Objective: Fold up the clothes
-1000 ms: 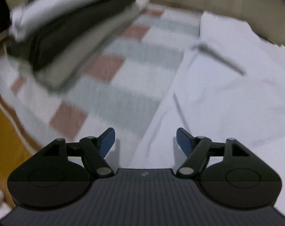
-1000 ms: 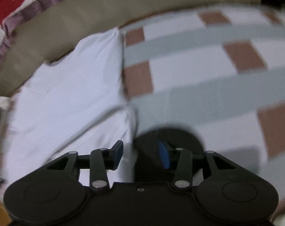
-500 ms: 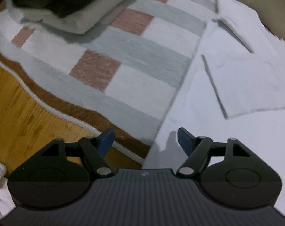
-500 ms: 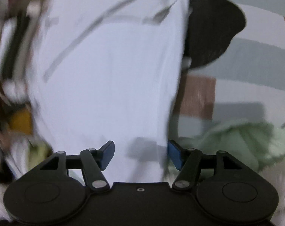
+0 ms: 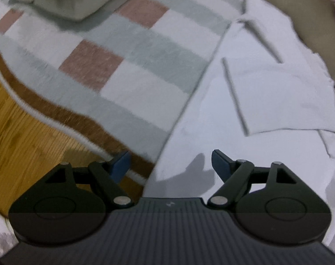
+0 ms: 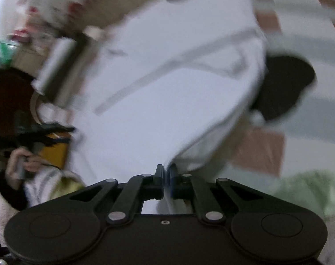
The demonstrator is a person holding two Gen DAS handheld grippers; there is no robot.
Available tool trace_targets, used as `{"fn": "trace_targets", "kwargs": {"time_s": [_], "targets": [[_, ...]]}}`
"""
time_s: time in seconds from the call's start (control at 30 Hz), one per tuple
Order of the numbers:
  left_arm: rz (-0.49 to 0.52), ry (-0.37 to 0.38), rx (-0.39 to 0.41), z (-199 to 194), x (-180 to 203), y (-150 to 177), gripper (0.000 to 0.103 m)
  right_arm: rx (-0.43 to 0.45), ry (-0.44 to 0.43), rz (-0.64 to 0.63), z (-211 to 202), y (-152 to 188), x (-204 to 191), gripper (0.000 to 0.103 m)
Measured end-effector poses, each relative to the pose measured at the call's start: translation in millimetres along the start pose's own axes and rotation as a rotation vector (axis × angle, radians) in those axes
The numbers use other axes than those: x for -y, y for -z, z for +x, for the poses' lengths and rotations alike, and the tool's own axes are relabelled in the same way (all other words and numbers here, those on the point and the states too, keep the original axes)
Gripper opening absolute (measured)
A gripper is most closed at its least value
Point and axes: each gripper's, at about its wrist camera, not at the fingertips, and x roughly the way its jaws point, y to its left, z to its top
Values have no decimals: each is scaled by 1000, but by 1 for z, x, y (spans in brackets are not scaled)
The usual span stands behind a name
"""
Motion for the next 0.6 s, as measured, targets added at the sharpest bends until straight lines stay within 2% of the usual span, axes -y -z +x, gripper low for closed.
{"fn": "trace_targets", "kwargs": {"time_s": [0.13, 0.2, 0.37, 0.47, 0.53, 0.6], "targets": [[59, 24, 5, 1, 11, 0, 80, 123, -13, 29, -4, -29, 12, 7], [84, 35, 18, 0, 16, 1, 80, 152, -6, 56, 10, -47, 16, 7], [139, 83, 160, -21, 27, 11, 80, 243, 18, 161, 34, -90, 45, 7], [172, 112, 246, -34, 34, 16, 80, 308, -44, 237, 38, -113, 59, 7], [213, 103, 270, -36, 44, 20, 80, 328, -19, 183, 43, -120, 64, 7], [261, 91, 249, -30, 57, 22, 80, 330, 29, 134, 50, -124, 70, 12]]}}
